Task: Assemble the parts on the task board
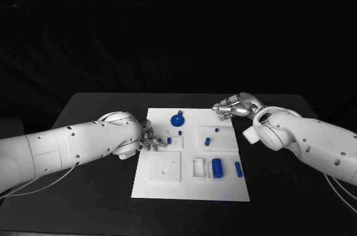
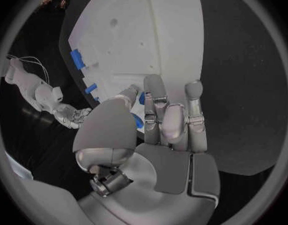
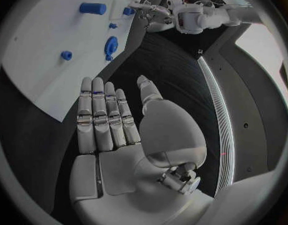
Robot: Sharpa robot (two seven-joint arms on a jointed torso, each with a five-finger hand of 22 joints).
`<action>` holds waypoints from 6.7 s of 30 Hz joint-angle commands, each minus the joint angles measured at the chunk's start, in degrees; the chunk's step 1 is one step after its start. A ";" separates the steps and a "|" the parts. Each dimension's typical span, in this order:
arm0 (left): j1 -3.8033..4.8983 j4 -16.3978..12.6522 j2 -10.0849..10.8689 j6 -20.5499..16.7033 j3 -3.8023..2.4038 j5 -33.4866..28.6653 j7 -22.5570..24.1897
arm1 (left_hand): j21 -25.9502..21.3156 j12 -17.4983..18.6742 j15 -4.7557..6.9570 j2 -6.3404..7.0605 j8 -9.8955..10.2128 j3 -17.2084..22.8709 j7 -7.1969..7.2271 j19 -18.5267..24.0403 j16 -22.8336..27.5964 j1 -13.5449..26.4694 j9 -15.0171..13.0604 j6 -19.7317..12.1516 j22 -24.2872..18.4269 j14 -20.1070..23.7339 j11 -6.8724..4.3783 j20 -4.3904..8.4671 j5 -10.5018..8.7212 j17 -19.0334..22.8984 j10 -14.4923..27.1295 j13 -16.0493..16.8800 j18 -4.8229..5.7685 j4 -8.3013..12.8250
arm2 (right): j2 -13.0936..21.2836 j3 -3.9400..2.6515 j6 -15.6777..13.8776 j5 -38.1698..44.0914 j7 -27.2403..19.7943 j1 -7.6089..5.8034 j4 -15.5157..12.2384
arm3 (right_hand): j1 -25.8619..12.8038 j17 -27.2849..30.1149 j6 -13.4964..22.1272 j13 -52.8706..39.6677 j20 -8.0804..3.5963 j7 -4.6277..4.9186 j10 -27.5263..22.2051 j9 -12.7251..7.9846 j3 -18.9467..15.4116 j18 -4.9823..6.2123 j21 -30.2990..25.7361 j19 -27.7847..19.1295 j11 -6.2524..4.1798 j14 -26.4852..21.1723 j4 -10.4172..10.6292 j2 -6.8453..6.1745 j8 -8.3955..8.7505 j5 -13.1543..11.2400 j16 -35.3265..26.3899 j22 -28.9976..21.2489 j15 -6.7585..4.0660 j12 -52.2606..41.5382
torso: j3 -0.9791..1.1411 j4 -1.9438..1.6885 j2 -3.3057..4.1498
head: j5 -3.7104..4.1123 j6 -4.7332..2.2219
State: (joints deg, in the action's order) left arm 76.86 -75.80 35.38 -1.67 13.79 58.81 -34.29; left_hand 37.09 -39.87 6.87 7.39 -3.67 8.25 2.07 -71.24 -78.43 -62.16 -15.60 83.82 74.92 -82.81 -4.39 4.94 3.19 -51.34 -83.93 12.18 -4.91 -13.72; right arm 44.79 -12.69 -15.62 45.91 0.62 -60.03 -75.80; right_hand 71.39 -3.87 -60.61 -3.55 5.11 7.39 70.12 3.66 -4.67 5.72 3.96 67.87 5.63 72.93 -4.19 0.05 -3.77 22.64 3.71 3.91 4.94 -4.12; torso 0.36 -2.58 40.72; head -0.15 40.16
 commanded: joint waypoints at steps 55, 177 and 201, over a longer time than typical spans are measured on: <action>1.94 2.52 -3.95 -20.08 -0.70 20.18 32.80 | -23.31 36.47 -5.79 -4.22 0.05 -0.93 -6.90 5.37 35.95 -19.17 11.90 -18.75 -6.16 11.38 7.92 -2.86 8.34 30.11 13.26 -8.83 1.04 21.21 | -1.10 -0.02 -2.93 -1.39 -3.74 0.37 1.50 | -0.12 0.16 0.45 0.10 0.49 0.53 -2.30 -0.10 1.25 0.59 -0.02 -1.92 0.58 -1.91 -1.84 -0.42 0.22 0.54 -0.13 -0.13 0.70 0.37 | -0.01 0.14 0.12 | 0.79 -2.84; -3.92 12.36 -9.74 -17.11 -0.89 21.24 34.04 | -8.37 36.55 -3.84 -7.23 0.04 8.59 -6.86 2.18 13.43 -18.84 11.75 -12.00 1.26 5.65 6.01 -0.90 6.40 31.74 7.63 -8.84 -0.41 21.05 | -0.86 -0.03 -4.97 -2.06 -4.75 0.36 -0.15 | 0.12 0.22 0.30 0.19 1.64 0.74 -6.81 -0.11 2.38 0.94 -0.08 -4.36 1.92 -4.36 -2.34 -1.19 0.22 2.43 -0.12 -0.16 1.68 0.30 | 0.05 -0.03 -0.06 | 1.19 -2.42; -3.60 5.58 -2.48 -12.91 -5.70 17.55 31.61 | -7.89 36.54 -3.77 -7.31 0.04 8.68 -6.80 2.29 13.33 -18.85 11.75 -11.81 1.26 5.54 5.94 -0.83 6.21 31.52 7.44 -8.83 -0.37 21.33 | -0.58 -0.03 -4.90 -2.06 -4.77 0.36 -0.03 | 0.12 0.22 0.30 0.19 1.64 0.74 -6.81 -0.11 2.38 0.94 -0.08 -4.36 1.92 -4.36 -2.34 -1.19 0.22 2.43 -0.12 -0.16 1.68 0.30 | -0.02 -0.14 -0.12 | 1.16 -2.41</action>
State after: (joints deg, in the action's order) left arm 73.13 -70.01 32.69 -16.61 8.16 76.80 -1.78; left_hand 28.94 -3.43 2.95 0.23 -3.48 16.91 -4.20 -69.09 -64.78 -81.18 -3.73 71.25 74.95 -76.87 1.65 4.01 9.44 -19.77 -76.05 3.29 -4.38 7.24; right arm 44.18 -12.70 -20.83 43.80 -3.51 -59.69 -75.77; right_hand 71.65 -3.73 -60.14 -3.44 6.86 7.86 63.79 3.64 -2.74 5.73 3.96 63.88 7.47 68.98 -6.48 -0.62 -3.77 24.85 3.71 3.83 6.45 -4.12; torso 0.35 -2.68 40.61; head 1.02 37.61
